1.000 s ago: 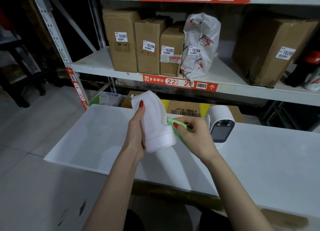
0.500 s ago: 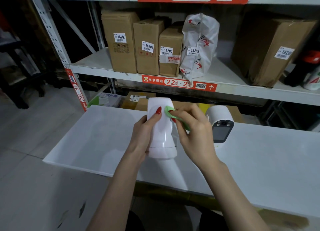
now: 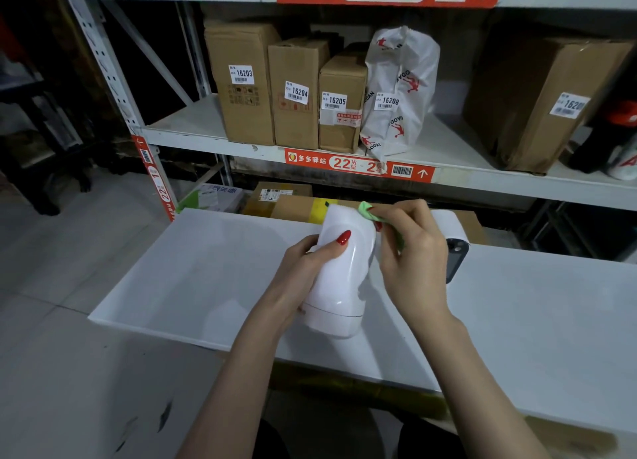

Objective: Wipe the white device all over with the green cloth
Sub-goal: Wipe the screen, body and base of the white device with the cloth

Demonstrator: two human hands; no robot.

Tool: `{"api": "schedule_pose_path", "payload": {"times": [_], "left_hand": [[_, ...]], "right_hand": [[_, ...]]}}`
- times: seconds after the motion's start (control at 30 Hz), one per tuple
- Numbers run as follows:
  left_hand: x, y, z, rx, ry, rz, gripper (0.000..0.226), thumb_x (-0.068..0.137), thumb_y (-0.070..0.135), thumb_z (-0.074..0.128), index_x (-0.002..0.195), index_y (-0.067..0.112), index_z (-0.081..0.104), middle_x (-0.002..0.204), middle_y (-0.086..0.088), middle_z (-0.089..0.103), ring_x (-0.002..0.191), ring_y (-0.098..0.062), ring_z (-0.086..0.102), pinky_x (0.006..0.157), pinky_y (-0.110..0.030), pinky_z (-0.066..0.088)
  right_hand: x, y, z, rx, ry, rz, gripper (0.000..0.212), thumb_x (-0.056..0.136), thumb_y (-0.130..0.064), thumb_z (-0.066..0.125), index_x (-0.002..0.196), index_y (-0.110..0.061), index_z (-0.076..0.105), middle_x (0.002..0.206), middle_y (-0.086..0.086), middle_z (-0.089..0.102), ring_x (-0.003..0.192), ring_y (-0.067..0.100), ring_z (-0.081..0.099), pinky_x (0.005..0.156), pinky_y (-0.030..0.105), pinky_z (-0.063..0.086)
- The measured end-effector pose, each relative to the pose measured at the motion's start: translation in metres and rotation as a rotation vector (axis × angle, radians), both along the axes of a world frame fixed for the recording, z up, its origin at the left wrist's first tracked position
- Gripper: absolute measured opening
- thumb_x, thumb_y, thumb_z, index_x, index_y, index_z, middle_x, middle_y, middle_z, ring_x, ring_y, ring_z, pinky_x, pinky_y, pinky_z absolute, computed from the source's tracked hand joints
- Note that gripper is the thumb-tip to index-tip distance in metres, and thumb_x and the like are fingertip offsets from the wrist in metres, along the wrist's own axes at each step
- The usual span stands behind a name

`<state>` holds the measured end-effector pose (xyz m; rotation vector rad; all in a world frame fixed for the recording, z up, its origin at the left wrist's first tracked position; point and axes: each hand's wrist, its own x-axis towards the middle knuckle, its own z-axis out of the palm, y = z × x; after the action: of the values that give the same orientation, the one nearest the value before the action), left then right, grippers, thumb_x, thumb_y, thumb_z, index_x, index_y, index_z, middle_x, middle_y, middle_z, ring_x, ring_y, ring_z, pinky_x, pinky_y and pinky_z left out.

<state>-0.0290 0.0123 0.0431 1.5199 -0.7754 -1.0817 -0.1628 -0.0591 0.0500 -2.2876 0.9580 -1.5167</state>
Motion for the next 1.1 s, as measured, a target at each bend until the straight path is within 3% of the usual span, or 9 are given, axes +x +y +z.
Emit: {"api": "schedule_pose_path", "payload": {"times": [0.1, 0.27, 0.37, 0.5, 0.6, 0.8, 0.97, 1.1], "left_hand": [[-0.002, -0.001, -0.001, 0.003, 0.011, -0.006, 0.064, 0.065, 0.063, 0.063, 0.118, 0.028, 0.063, 0.11, -0.002, 0.071, 0.1, -0.026, 0.068, 0.091, -0.047, 0.056], [0.0, -0.003, -0.002, -0.009, 0.055, 0.028, 0.063, 0.066, 0.064, 0.061, 0.118, 0.029, 0.064, 0.108, -0.003, 0.073, 0.1, -0.027, 0.069, 0.092, -0.049, 0.056], [0.001, -0.002, -0.002, -0.021, 0.077, 0.016, 0.059, 0.067, 0.063, 0.063, 0.115, 0.028, 0.066, 0.107, -0.003, 0.074, 0.1, -0.027, 0.069, 0.093, -0.05, 0.055], [0.001, 0.0, 0.0, -0.038, 0.098, -0.049, 0.049, 0.07, 0.059, 0.073, 0.107, 0.028, 0.069, 0.1, -0.001, 0.076, 0.097, -0.025, 0.071, 0.091, -0.045, 0.056], [0.0, 0.001, 0.001, -0.046, 0.096, -0.08, 0.049, 0.064, 0.06, 0.064, 0.101, 0.029, 0.068, 0.09, 0.004, 0.077, 0.089, -0.02, 0.072, 0.085, -0.039, 0.058], [-0.001, 0.002, 0.004, -0.049, 0.122, -0.111, 0.044, 0.072, 0.055, 0.065, 0.104, 0.026, 0.069, 0.093, 0.001, 0.077, 0.089, -0.02, 0.072, 0.084, -0.038, 0.058], [-0.002, 0.005, 0.009, -0.078, 0.224, -0.098, 0.021, 0.09, 0.04, 0.056, 0.093, 0.024, 0.07, 0.078, 0.003, 0.076, 0.069, -0.011, 0.072, 0.071, -0.031, 0.056], [-0.003, 0.006, 0.01, -0.094, 0.262, -0.075, 0.02, 0.091, 0.04, 0.055, 0.092, 0.026, 0.069, 0.076, 0.003, 0.076, 0.069, -0.013, 0.072, 0.073, -0.033, 0.056]], "right_hand": [[-0.001, 0.0, 0.002, 0.05, -0.027, 0.045, 0.028, 0.086, 0.004, 0.061, 0.108, -0.009, 0.07, 0.1, 0.003, 0.057, 0.09, 0.013, 0.053, 0.078, 0.015, 0.045], [-0.002, 0.001, 0.003, 0.01, -0.004, 0.13, 0.024, 0.086, 0.006, 0.058, 0.104, -0.005, 0.07, 0.101, 0.003, 0.055, 0.093, 0.02, 0.056, 0.081, 0.022, 0.048], [-0.001, 0.001, 0.003, 0.053, -0.022, 0.124, 0.027, 0.086, 0.008, 0.057, 0.105, -0.007, 0.07, 0.101, 0.002, 0.056, 0.094, 0.017, 0.056, 0.083, 0.019, 0.047], [0.001, 0.002, 0.006, 0.127, -0.065, 0.089, 0.029, 0.088, 0.008, 0.054, 0.106, -0.009, 0.069, 0.101, 0.005, 0.057, 0.091, 0.014, 0.055, 0.081, 0.011, 0.043], [0.001, 0.001, 0.007, 0.183, -0.085, 0.054, 0.029, 0.088, 0.008, 0.054, 0.105, -0.011, 0.069, 0.1, 0.004, 0.057, 0.089, 0.012, 0.055, 0.079, 0.004, 0.039], [-0.001, -0.001, 0.008, 0.33, -0.138, 0.04, 0.032, 0.088, 0.007, 0.055, 0.104, -0.016, 0.07, 0.098, -0.009, 0.057, 0.091, -0.001, 0.055, 0.082, -0.001, 0.038], [-0.005, -0.006, 0.009, 0.575, -0.203, 0.098, 0.031, 0.091, 0.003, 0.053, 0.092, -0.025, 0.065, 0.091, -0.015, 0.064, 0.087, 0.005, 0.06, 0.074, 0.002, 0.044], [-0.006, -0.009, 0.007, 0.777, -0.279, 0.132, 0.024, 0.093, -0.004, 0.055, 0.088, -0.025, 0.065, 0.092, -0.006, 0.067, 0.093, 0.019, 0.062, 0.085, 0.03, 0.052]]}}
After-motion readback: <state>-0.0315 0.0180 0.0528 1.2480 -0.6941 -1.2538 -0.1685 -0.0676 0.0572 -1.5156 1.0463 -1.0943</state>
